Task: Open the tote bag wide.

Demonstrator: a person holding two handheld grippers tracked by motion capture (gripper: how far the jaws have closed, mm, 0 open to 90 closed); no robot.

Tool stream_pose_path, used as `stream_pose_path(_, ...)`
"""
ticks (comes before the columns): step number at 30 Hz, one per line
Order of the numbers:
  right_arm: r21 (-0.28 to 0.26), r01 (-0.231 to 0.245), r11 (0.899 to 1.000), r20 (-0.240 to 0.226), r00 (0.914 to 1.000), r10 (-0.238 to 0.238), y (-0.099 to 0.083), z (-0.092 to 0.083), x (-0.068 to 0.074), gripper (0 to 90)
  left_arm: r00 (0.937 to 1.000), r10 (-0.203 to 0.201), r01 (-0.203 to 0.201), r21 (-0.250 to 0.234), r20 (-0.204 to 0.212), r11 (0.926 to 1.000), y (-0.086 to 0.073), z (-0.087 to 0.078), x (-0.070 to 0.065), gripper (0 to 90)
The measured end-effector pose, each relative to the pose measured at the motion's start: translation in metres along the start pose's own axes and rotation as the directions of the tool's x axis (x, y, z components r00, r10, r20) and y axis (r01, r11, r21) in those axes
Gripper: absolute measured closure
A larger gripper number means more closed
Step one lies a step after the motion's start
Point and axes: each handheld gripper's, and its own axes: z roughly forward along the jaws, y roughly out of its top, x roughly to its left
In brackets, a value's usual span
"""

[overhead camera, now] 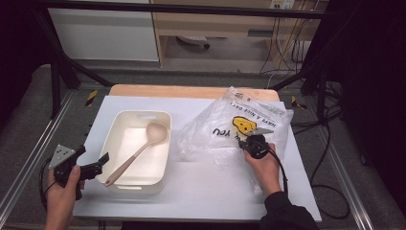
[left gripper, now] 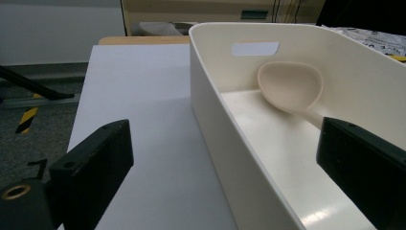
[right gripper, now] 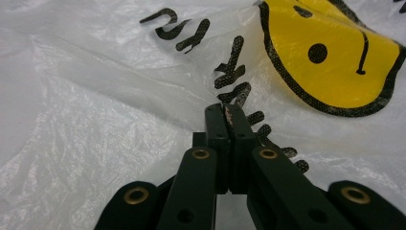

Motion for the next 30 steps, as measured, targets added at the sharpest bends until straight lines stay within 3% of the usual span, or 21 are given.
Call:
stream_pose_path(9, -0.049, -0.005, 0.999, -0.028, 0.9996, 0.004, 0.007, -0.012, 0.004, 90.0, 1.0, -0.003, 0.003, 0.001, -0.001, 1.0, 0.0, 0.0, 0.0, 5.1)
stream_pose_path(11, -0.068, -0.029, 0.997, -0.049, 0.9984, 0.026, 0.01, -0.016, 0.003, 90.0, 1.0, -0.005, 0.005, -0.001, -0.001, 1.0, 0.0, 0.0, 0.0, 5.1)
stream_pose_path(22, -0.111, -0.058, 0.992, -0.095, 0.9943, 0.048, 0.024, -0.025, 0.004, 90.0, 1.0, 0.0, 0.0, -0.009, 0.001, 1.0, 0.001, 0.0, 0.0, 5.1)
stream_pose_path(30, -0.129, -0.076, 0.989, -0.122, 0.9907, 0.061, 0.034, -0.032, 0.006, 90.0, 0.9999, 0.013, -0.013, -0.013, 0.009, 0.9998, 0.017, -0.003, -0.005, 5.4)
